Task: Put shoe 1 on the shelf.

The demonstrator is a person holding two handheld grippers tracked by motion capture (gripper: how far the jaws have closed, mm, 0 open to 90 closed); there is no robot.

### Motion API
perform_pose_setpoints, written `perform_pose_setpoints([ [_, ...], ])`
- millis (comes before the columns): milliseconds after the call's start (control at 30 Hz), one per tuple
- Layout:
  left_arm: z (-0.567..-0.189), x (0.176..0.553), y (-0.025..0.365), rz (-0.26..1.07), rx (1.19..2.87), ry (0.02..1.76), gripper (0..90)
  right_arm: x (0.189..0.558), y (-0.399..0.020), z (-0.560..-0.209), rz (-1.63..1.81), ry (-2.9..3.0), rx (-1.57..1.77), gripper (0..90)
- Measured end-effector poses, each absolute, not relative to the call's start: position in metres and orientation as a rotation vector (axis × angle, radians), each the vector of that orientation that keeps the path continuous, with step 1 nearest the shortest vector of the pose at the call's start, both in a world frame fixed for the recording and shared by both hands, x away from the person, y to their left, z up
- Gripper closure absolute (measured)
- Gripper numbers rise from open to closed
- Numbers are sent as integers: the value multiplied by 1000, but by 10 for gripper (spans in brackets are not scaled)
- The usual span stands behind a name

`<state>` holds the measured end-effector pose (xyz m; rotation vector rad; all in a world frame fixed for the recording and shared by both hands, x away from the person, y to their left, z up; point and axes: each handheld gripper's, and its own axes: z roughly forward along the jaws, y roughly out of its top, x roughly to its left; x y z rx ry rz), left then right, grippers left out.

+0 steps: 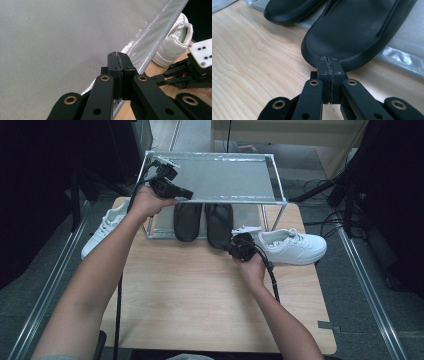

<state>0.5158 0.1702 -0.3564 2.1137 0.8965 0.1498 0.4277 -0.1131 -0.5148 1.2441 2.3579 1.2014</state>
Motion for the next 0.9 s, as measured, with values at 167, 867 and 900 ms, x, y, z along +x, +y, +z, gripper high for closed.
perform_pose_setpoints([
  [167, -356, 516, 170, 148, 2113, 895, 900, 433, -105, -515, 1225, 2345, 1262, 900],
  [867, -356, 516, 170, 153, 2125, 892, 900, 448, -106, -519, 1173, 2258, 1391, 900],
  [900, -356, 516, 170, 151, 2123, 892, 900, 449, -104, -518, 1172, 2261, 1388, 900],
])
